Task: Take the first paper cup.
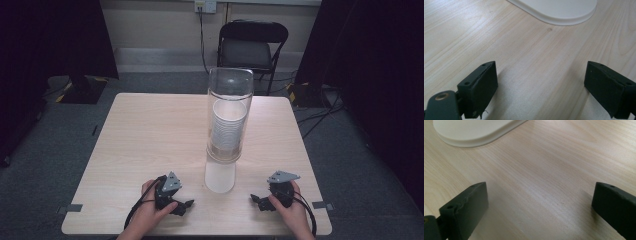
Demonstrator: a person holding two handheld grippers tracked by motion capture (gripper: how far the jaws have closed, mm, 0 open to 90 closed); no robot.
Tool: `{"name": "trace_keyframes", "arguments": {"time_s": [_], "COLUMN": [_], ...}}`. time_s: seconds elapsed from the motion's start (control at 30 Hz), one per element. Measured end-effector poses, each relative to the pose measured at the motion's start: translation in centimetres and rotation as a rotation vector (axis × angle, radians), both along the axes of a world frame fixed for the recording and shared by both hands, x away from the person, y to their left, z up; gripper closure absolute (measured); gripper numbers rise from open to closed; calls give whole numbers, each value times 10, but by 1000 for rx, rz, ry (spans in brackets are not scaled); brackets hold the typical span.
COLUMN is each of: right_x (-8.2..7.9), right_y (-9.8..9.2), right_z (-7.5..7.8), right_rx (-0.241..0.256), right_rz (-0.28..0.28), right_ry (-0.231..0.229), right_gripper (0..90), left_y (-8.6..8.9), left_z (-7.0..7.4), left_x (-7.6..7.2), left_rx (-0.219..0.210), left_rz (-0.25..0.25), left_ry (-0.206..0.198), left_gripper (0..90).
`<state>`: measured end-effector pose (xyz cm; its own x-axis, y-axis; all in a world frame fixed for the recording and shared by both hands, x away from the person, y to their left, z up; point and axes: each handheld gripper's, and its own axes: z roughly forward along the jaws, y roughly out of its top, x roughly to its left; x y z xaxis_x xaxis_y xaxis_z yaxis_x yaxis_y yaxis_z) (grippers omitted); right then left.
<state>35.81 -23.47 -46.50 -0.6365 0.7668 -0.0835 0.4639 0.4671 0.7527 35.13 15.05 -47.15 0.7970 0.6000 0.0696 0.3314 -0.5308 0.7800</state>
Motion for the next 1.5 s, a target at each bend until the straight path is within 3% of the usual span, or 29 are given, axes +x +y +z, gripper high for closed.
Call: {"name": "trace_keyframes", "arguments": {"time_s": [0.27,0.37,0.43,0.5,0.53,0.57,0.6,0.63,0.7,0.77,0.87,0.93,1.03,1.33,1.5], "right_x": [0,-4,-7,-9,-9,-8,-7,-7,-4,-2,1,3,5,11,12], "right_y": [4,11,21,27,39,43,48,48,60,68,78,83,89,101,103], "right_z": [0,0,2,4,11,13,17,17,24,28,33,36,41,57,65], "right_rx": [-4,3,33,51,83,94,123,123,176,205,210,228,232,273,293], "right_rz": [-10,-50,-20,3,25,30,30,30,53,67,78,107,110,135,141], "right_ry": [-3,-7,-29,-46,-70,-72,-80,-80,-88,-116,-143,-160,-171,-236,-250], "right_gripper": [0,17,220,215,43,73,172,172,96,185,147,210,180,190,187], "left_y": [1,1,1,1,1,1,1,1,1,1,1,1,1,1,1], "left_z": [0,0,0,0,0,0,0,0,0,0,0,0,0,0,0], "left_x": [-1,-1,-1,-1,-1,-1,-1,-1,-1,-1,-1,-1,-1,-1,-1], "left_rx": [2,3,3,3,3,3,3,3,4,4,4,4,4,3,3], "left_rz": [0,0,0,0,0,0,-1,-1,-1,-1,-1,-1,-1,0,0], "left_ry": [5,4,5,6,4,4,4,4,4,5,4,5,5,5,5], "left_gripper": [108,107,107,106,106,106,106,106,106,106,106,106,106,106,106]}}
